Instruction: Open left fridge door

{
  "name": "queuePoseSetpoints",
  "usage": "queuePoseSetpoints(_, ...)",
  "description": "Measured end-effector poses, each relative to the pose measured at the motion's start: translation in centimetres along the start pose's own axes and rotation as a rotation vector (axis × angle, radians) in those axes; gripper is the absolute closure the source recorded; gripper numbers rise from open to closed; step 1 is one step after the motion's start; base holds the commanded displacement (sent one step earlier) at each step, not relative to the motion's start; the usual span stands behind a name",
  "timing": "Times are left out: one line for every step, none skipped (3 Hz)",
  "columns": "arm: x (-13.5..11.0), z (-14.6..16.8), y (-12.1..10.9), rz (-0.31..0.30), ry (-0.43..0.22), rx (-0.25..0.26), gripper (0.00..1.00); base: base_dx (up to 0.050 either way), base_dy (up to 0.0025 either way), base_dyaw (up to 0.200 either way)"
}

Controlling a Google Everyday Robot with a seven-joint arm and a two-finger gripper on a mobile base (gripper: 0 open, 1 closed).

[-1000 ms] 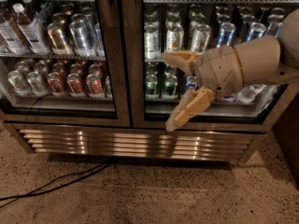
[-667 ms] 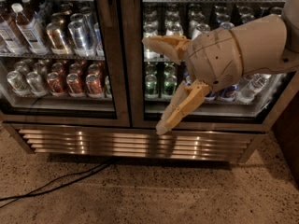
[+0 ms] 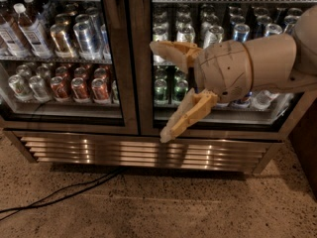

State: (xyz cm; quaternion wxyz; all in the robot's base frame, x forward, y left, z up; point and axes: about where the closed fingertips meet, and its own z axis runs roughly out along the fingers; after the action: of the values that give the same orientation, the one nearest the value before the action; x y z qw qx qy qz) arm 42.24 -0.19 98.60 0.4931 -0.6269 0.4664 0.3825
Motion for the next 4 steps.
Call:
queuePoseSetpoints(-1.0,0.5,0.5,0.045,-0.189,0.140,0.00,0.000,0.00000,0.000)
queuePoseSetpoints(-1.6,-0.4,-0.2,0.040,-0.186,0.342,0.00,0.000,0.00000,0.000)
queuePoseSetpoints(-1.2,-1.3,-1.2,0.045,-0.170,0.404,0.00,0.000,0.00000,0.000)
queuePoseSetpoints(-1.1,-0.8,-1.3,0.094,-0.197,0.357,0.00,0.000,0.00000,0.000)
